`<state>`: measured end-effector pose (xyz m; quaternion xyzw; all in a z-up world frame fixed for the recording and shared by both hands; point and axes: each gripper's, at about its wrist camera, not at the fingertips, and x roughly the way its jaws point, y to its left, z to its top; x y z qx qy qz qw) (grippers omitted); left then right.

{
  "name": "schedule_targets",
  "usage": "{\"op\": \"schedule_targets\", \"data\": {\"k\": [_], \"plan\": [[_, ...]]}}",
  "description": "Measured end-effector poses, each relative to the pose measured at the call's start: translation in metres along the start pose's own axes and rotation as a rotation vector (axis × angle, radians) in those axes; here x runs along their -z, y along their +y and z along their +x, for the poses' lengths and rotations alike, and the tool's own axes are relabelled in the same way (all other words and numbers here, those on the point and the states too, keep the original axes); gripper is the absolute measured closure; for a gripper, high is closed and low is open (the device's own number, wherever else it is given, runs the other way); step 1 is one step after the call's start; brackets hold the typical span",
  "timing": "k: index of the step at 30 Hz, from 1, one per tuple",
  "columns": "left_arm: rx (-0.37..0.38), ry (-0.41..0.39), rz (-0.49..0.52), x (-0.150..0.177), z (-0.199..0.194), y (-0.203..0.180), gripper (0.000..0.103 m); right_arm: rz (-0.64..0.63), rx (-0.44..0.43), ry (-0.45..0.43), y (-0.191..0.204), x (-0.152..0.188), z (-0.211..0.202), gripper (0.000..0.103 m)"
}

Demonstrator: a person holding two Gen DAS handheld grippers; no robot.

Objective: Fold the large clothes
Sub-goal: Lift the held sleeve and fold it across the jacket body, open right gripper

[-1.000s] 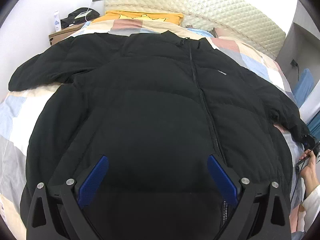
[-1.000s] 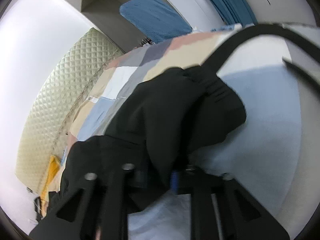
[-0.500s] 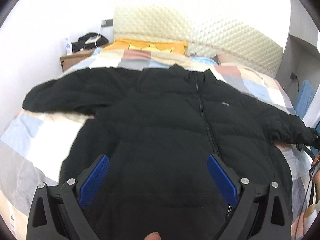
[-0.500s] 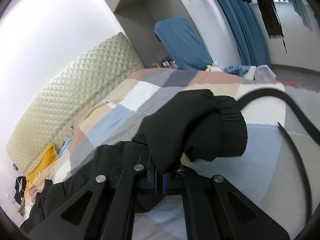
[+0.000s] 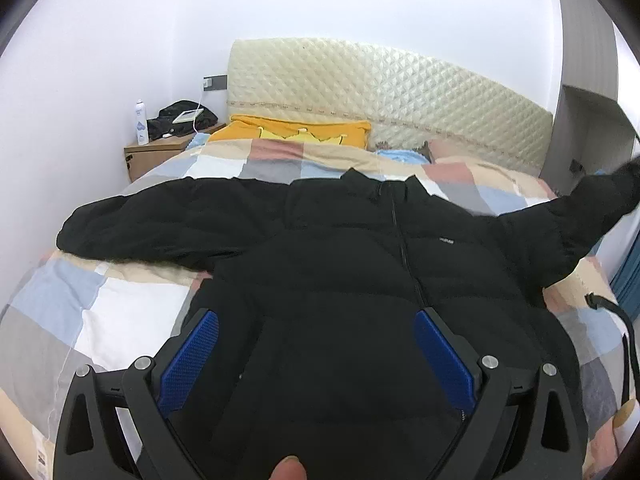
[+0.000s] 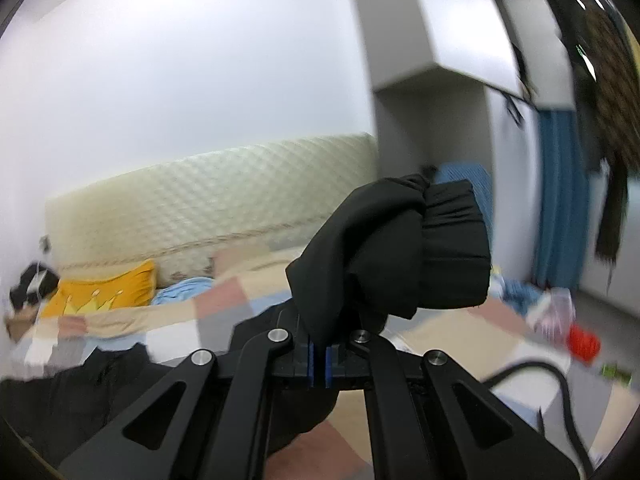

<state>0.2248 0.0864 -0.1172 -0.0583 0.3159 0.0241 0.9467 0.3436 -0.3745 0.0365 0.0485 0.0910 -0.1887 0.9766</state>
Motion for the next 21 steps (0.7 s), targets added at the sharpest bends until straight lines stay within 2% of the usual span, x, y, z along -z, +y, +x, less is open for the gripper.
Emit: {"op": "schedule_targets", "data": {"k": [4,10,13,17,21], "plan": [[-0.020,-0.027,-0.006,-0.005,-0.005,0.010,0.003,-0.108,-0.069,-0.037,0.074,-0.012,-0.016,0.100],[-0.025,-0.041,-0.064,-0.008,-0.010,0.034,0.003,-0.251,-0.199,-0.061,0.187,0.004,-0.037,0.100],[-0.055,-0.051,-0.108,-0.009,-0.012,0.048,0.003,-0.300,-0.288,-0.045,0.237,0.026,-0.045,0.100],[-0.089,-0.026,-0.179,-0.010,-0.005,0.072,0.003,-0.364,-0.414,0.008,0.304,0.073,-0.054,0.100],[-0.114,-0.030,-0.215,-0.010,-0.005,0.089,0.003,-0.437,-0.487,0.074,0.353,0.122,-0.056,0.100]]}}
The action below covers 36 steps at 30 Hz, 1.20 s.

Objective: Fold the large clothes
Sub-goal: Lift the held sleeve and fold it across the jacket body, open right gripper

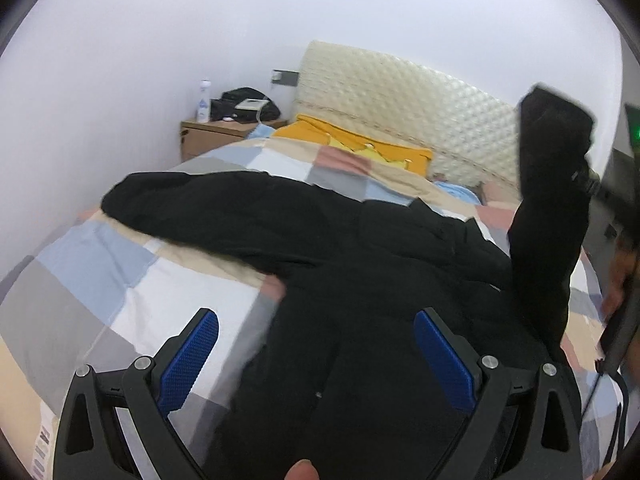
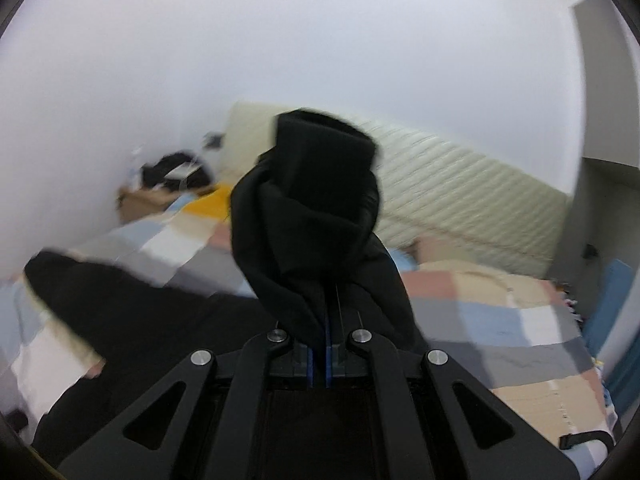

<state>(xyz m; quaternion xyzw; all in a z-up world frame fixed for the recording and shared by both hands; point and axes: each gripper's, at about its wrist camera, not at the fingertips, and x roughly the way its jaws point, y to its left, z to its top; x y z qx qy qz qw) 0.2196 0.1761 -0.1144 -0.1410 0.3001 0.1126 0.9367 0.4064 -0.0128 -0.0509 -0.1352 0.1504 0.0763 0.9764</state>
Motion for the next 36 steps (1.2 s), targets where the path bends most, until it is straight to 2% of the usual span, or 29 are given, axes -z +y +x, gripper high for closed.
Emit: {"op": "schedule_targets", "data": {"k": [3,7,13,21,28,31,34,35,36], "plan": [[-0.016,-0.010,-0.026,-0.001,-0.001,0.010,0.003,-0.060,-0.052,0.050,0.034,0.023,0.014,0.100],[0.012,0.030,-0.075,-0.002,0.009,0.022,0.003,-0.115,-0.107,0.108,0.058,0.060,0.024,0.099],[0.012,0.035,-0.067,-0.001,0.013,0.022,0.003,-0.177,-0.163,0.201,0.100,0.103,0.049,0.098],[0.016,0.036,-0.025,0.001,0.016,0.012,0.003,-0.097,-0.252,0.277,0.098,0.118,0.060,0.092],[0.016,0.045,-0.005,0.004,0.020,0.005,0.003,-0.117,-0.309,0.329,0.097,0.125,0.054,0.082],[0.017,0.045,-0.001,0.004,0.020,0.004,0.003,-0.141,-0.325,0.340,0.100,0.127,0.051,0.074],[0.014,0.046,0.007,0.005,0.022,0.002,0.003,-0.145,-0.341,0.328,0.101,0.128,0.044,0.056],[0.013,0.047,0.012,0.005,0.023,0.001,0.003,-0.140,-0.343,0.319,0.101,0.129,0.041,0.047],[0.013,0.049,0.017,0.005,0.023,0.000,0.003,-0.132,-0.346,0.315,0.100,0.129,0.038,0.031]]}}
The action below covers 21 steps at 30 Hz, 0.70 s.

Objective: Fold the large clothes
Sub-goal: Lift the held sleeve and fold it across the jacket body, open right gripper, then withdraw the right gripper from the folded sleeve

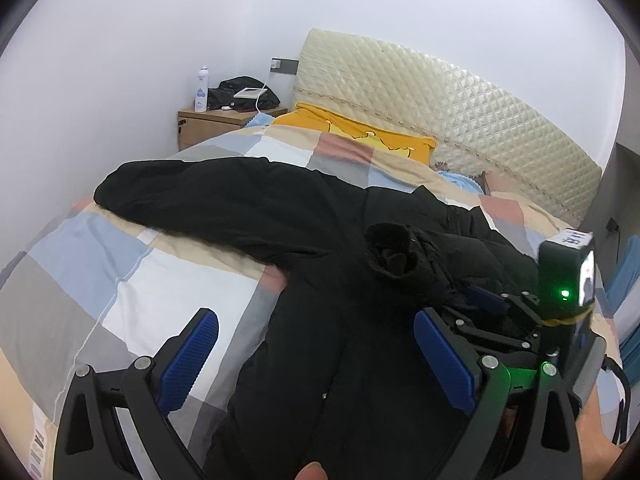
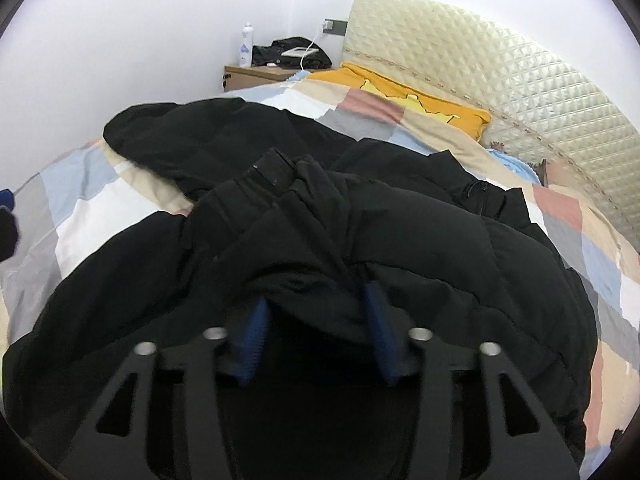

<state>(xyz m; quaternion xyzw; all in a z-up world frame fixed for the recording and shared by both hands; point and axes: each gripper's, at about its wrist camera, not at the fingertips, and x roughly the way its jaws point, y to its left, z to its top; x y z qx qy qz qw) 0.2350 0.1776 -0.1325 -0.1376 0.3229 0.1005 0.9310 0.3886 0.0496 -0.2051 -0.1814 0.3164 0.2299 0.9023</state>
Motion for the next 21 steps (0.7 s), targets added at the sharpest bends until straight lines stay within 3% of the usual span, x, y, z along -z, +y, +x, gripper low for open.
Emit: {"op": "schedule_targets", "data": {"k": [2,9,12,17,21], "plan": [[0.002,-0.001,0.011,0.001,0.000,-0.002,0.003,0.023,-0.009,-0.037,-0.002,0.002,-0.010,0.019],[-0.019,-0.024,0.046,0.003,-0.009,-0.007,0.003,0.135,-0.006,-0.116,-0.026,0.004,-0.053,0.020],[0.035,-0.032,0.042,0.001,-0.022,-0.011,0.003,0.177,0.025,-0.161,-0.040,0.008,-0.078,0.019],[-0.012,-0.065,0.128,0.005,-0.044,-0.029,0.003,0.258,0.045,-0.217,-0.061,0.019,-0.119,0.019],[0.024,-0.067,0.147,0.011,-0.060,-0.041,0.003,0.274,0.078,-0.243,-0.069,0.032,-0.152,0.019]]}}
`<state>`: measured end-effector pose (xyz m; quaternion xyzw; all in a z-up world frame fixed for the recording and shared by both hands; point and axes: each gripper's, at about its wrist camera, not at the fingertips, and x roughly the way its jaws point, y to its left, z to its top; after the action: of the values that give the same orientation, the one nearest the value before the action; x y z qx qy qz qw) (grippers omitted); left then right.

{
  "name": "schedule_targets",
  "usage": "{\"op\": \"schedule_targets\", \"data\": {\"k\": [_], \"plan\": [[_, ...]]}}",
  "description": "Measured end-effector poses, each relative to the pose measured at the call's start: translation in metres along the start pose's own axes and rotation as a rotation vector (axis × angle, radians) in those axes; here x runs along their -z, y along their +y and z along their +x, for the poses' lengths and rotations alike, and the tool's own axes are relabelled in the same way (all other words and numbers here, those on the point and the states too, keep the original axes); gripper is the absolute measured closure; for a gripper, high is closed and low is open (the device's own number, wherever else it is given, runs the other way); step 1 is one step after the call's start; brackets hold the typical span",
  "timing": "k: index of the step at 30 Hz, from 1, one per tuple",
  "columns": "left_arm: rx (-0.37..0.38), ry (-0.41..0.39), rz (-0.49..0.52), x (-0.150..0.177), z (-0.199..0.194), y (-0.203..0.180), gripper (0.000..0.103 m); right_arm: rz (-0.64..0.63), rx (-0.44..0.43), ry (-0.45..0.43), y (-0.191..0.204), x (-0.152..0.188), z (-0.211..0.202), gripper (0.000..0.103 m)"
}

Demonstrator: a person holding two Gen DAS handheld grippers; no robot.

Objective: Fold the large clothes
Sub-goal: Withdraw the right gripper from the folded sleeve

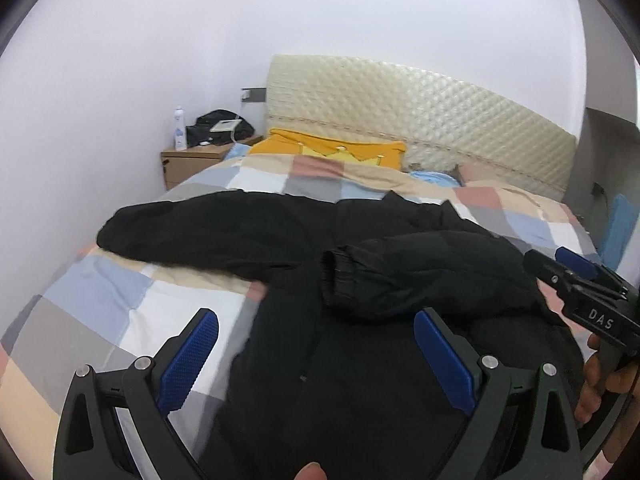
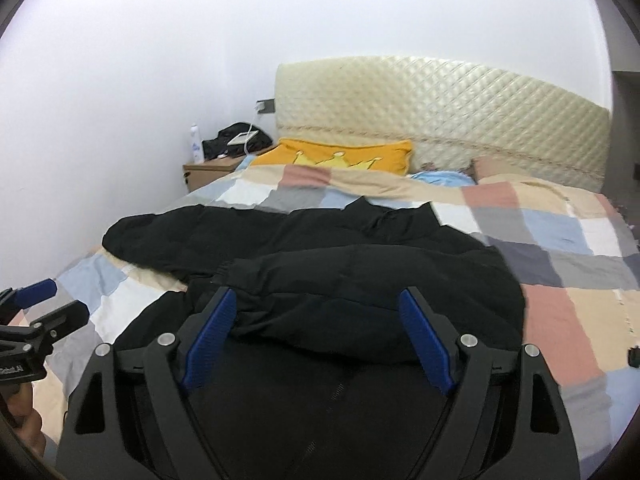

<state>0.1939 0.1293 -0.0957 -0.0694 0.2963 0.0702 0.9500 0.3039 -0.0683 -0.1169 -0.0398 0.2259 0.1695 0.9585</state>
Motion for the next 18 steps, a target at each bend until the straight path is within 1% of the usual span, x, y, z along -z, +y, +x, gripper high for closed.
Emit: {"op": "schedule_targets", "data": {"k": [4,7,9,10,16,18], "plan": [[0.019,-0.008,0.019,0.005,-0.012,-0.013,0.003,-0.012,0.041,-0.025,-0.009,0.006,-0.032,0.019],[0.015,-0.015,0.045,0.009,-0.018,-0.022,0.003,0.034,0.036,-0.033,-0.019,0.012,-0.055,0.019],[0.003,-0.011,0.048,0.010,-0.019,-0.027,0.003,0.052,0.027,-0.044,-0.025,0.017,-0.072,0.019],[0.010,-0.009,0.044,0.010,-0.020,-0.028,0.003,0.058,0.022,-0.049,-0.027,0.019,-0.080,0.019],[0.024,-0.024,0.055,0.017,-0.030,-0.038,0.003,0.053,0.048,-0.054,-0.036,0.034,-0.114,0.018],[0.027,-0.022,0.073,0.022,-0.030,-0.043,0.003,0.050,0.062,-0.064,-0.039,0.039,-0.122,0.016]]}}
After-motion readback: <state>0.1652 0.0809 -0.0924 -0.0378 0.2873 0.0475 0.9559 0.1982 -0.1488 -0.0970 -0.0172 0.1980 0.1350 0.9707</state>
